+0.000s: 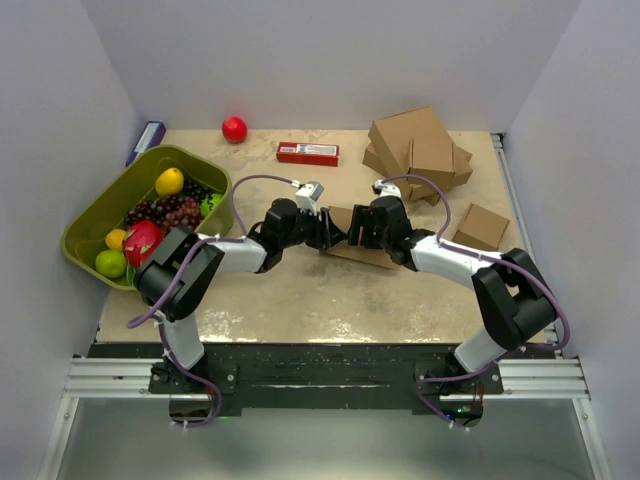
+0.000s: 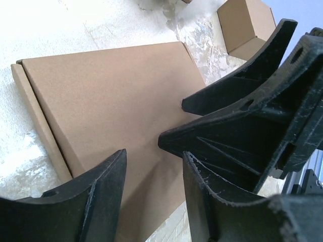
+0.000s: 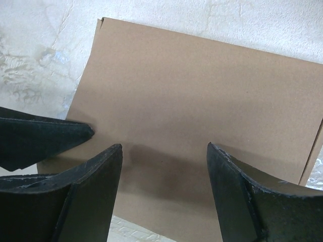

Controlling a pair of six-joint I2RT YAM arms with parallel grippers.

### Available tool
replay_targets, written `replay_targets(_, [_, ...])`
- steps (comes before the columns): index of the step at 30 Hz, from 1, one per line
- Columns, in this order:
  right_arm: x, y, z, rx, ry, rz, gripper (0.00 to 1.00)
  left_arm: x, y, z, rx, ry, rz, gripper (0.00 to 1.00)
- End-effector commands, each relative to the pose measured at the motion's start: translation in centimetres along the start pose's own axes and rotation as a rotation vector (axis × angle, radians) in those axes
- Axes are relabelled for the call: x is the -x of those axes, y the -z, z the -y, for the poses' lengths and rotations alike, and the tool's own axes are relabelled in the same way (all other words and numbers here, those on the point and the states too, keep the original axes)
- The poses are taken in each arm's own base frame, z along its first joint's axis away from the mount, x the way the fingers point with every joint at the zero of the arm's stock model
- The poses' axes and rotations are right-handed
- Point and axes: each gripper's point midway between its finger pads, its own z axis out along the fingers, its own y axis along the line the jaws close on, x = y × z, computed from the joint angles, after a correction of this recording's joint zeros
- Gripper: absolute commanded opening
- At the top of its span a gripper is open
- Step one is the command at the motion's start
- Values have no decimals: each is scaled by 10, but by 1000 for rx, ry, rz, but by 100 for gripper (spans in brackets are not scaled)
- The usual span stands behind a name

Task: Fold the paper box

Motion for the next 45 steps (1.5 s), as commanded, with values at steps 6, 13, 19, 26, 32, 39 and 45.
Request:
replay_targets(6, [-11, -4, 7, -25, -17, -23, 72, 18, 11, 11, 18, -36, 17, 62])
replay_targets(13, [-9, -3, 7, -28, -19, -18, 72, 32, 37, -7, 206, -80, 21, 70])
replay_targets(19, [-10, -3, 6, -21, -21, -19, 72, -5, 28, -18, 187, -28, -97, 71])
replay_targets(26, [-6, 0, 7, -27, -18, -6, 72, 0, 18, -10, 130, -14, -75, 60])
replay_targets(32, [-8, -1, 6, -19, -15, -12, 72, -3, 15, -15, 147, -13, -78, 57])
replay_targets(39, [-8, -2, 4, -7, -14, -13, 72, 0, 18, -30, 239, -62, -76, 62])
replay_targets(45, [-8, -3, 3, -3, -14, -15, 72, 11, 18, -26, 249, -92, -44, 63])
